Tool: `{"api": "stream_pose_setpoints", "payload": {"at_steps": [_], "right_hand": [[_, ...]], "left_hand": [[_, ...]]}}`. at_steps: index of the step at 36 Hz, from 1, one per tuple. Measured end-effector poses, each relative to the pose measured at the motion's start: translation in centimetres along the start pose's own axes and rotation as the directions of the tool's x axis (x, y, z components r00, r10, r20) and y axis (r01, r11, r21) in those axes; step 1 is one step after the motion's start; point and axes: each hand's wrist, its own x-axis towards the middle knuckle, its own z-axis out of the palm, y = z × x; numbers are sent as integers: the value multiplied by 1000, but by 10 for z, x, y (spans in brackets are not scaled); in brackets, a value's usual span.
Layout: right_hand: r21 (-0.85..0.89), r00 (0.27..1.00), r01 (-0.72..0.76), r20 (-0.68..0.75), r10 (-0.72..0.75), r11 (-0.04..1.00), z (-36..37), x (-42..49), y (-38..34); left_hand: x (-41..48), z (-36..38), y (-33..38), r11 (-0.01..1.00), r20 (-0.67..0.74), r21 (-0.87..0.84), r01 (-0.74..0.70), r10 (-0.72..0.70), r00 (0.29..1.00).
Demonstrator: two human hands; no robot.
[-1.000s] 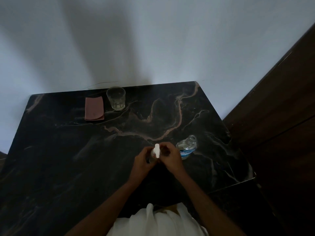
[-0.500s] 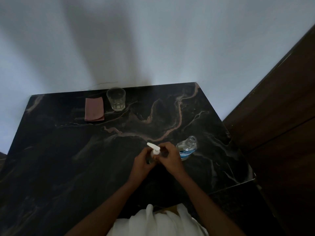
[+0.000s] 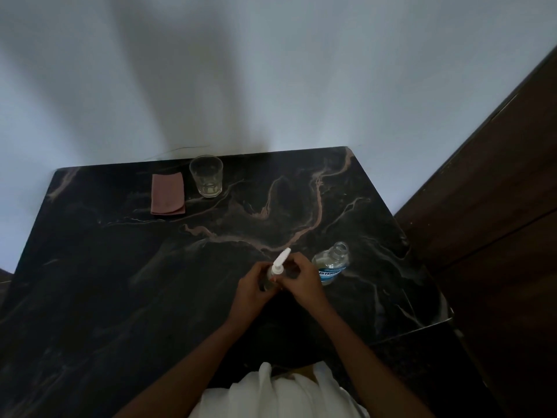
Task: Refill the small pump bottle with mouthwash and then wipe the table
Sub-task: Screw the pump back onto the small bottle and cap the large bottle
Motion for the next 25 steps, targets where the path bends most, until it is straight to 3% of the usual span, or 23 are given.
{"api": "stream_pose_setpoints", "payload": {"at_steps": [7,13,19,25], "right_hand": [[17,996,28,89,-30,999,-3,-1,5],[27,995,-68,81,65,997,-6,-1,8],[64,998,-35,57,31,997,-2,0,2],[-9,981,108,165,-105,994,-10,1,-3]], "left_hand": [[1,0,-1,1000,-7,17,-10,10,1000],[0,0,1,1000,-4,5,-3,3,1000],[-1,0,2,1000,23,6,18,-18,1000],[0,0,1,1000,2,-5,10,-10,1000]]}}
